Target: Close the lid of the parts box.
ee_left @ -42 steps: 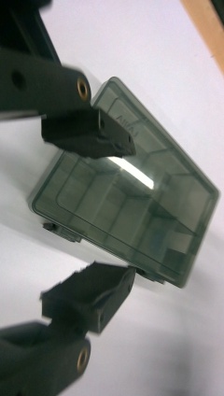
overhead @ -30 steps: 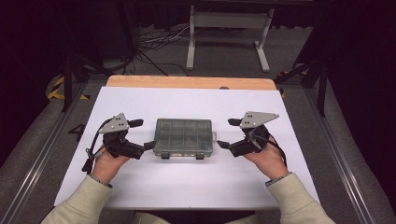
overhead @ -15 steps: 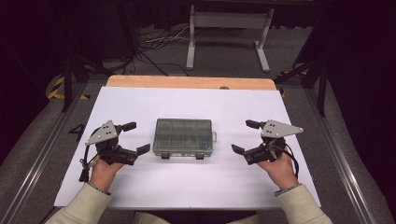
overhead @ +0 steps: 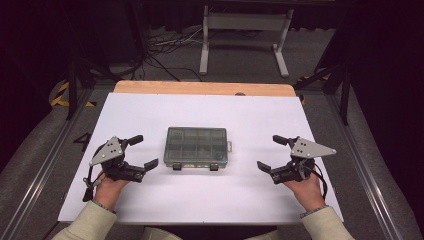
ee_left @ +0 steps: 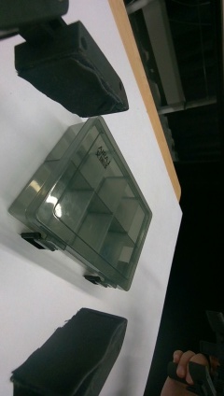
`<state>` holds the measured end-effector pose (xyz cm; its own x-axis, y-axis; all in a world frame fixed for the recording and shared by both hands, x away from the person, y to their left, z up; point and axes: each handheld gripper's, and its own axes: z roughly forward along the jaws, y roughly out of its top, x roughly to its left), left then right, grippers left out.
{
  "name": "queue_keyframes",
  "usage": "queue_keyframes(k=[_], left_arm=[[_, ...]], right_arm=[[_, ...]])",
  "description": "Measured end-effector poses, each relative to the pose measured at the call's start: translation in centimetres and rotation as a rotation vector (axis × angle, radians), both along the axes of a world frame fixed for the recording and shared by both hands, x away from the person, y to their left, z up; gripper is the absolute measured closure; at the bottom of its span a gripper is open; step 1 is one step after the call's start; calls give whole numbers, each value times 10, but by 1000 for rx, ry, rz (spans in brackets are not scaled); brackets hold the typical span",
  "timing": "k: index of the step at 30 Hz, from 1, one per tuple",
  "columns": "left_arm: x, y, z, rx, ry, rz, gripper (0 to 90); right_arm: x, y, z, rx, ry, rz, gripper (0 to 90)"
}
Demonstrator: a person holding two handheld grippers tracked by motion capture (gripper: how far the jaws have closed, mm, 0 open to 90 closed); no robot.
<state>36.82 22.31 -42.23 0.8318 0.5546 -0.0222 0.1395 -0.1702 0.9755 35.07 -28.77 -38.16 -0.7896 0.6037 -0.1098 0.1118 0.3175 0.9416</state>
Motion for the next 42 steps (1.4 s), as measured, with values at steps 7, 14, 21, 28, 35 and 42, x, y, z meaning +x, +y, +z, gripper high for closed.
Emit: queue_keyframes(k=[7,14,21,28,35,42], left_arm=[[-2,7,-11,-34,13,-7,17],[-3,10,-19,-12,23,17,15],[-3,14,-26,0,39,34,17],[-5,12,-30,-2,54,24,19],[-4,13,-33,-20,77,6,22],[-1,15,-35,-37,97,0,24]], right_arm=[[-4,-8,-14,27,15,-32,4],[-7,-15,-29,35,23,-45,2],[-10,-23,-46,43,32,-64,2],[-12,-28,-58,90,40,-87,2],[-10,-28,-67,87,59,-110,2],[-10,-26,-68,67,53,-114,2]])
